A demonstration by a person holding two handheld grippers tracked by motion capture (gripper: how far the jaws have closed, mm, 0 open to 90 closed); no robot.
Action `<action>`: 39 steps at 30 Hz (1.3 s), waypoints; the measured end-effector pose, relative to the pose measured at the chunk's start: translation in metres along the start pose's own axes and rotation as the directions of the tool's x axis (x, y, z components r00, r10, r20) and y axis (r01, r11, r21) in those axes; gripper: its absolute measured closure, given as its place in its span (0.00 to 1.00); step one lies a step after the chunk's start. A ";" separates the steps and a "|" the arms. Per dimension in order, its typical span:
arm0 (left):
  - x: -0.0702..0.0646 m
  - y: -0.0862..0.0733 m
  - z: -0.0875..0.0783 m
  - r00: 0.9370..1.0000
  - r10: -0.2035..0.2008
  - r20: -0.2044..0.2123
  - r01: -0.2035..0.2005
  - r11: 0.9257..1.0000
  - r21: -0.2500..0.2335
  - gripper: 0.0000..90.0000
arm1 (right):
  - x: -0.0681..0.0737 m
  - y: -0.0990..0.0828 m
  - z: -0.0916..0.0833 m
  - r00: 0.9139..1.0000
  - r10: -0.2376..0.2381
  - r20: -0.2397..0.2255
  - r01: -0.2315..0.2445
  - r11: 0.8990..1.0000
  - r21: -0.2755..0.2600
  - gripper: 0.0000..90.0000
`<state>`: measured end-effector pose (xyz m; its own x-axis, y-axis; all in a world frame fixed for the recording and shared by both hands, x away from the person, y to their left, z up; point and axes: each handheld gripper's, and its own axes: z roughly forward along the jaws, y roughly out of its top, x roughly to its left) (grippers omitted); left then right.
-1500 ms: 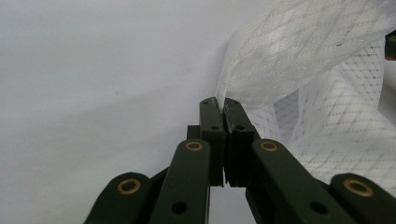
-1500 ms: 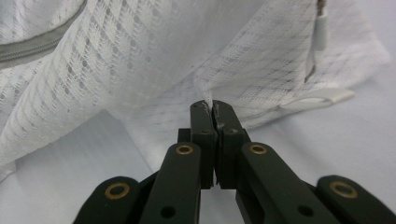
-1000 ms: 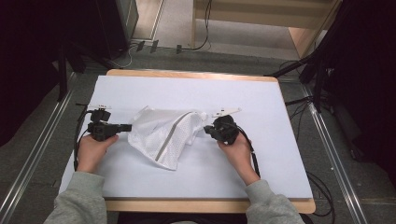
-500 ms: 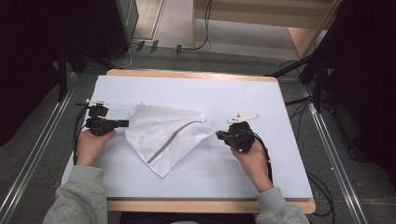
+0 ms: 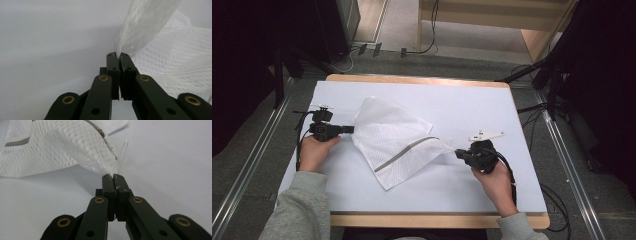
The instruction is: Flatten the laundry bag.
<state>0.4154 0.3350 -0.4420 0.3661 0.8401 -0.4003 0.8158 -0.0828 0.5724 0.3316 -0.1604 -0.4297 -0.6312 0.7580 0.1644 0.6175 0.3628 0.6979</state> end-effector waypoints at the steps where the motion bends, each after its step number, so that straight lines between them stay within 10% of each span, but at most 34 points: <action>1: 0.000 0.001 0.001 1.000 -0.004 0.000 0.004 1.000 -0.001 0.97 | 0.003 -0.003 -0.001 1.000 -0.006 -0.004 0.006 1.000 0.006 1.00; 17: -0.008 0.000 -0.001 0.999 0.032 -0.018 -0.032 0.999 0.004 0.66 | 0.017 -0.012 -0.009 0.998 -0.049 -0.045 0.049 0.999 0.002 0.86; 39: -0.050 -0.041 -0.036 0.994 0.111 -0.009 -0.111 0.994 -0.015 0.58 | -0.025 0.029 0.022 1.000 -0.003 -0.023 0.001 0.997 -0.078 0.70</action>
<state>0.3478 0.3156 -0.4195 0.4501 0.8305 -0.3282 0.7636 -0.1674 0.6236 0.3752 -0.1569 -0.4288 -0.6433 0.7445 0.1784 0.5786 0.3202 0.7502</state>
